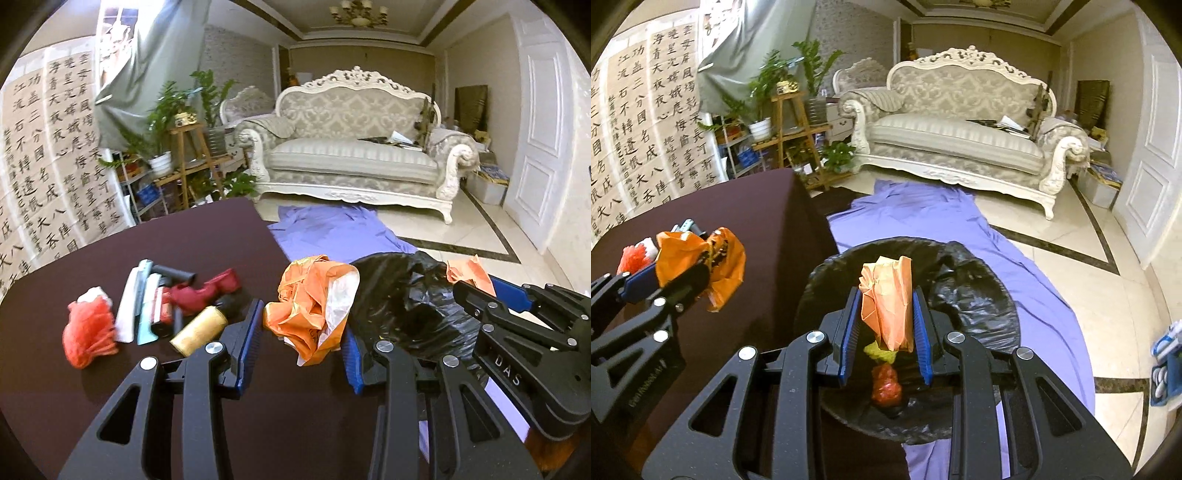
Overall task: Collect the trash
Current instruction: 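Carry both bags over the black trash bag and open both grippers to drop them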
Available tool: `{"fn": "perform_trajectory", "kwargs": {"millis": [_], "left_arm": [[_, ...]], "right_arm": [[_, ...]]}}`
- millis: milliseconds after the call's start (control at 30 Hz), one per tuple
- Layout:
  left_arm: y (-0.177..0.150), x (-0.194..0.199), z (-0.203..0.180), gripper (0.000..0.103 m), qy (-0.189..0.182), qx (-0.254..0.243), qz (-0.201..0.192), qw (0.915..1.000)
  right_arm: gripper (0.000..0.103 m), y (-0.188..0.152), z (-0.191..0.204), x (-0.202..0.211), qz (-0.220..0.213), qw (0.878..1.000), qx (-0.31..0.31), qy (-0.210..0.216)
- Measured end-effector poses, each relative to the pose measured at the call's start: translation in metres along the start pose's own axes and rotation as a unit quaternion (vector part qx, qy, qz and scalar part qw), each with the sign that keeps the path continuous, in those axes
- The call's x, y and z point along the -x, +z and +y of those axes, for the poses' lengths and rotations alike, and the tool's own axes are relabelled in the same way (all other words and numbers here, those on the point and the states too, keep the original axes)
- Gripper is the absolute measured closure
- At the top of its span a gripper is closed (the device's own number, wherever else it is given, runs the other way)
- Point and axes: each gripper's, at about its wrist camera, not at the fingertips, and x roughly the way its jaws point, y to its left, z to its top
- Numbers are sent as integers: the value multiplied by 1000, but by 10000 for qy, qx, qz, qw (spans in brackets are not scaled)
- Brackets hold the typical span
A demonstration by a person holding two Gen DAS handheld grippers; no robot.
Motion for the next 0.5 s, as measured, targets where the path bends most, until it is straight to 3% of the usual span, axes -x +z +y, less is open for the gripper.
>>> {"fn": "perform_trajectory", "kwargs": {"millis": [500], "left_arm": [[8, -36, -33, 62, -10, -271, 236, 9994]], "right_arm": [[76, -1, -27, -22, 17, 9997, -211, -96]]}}
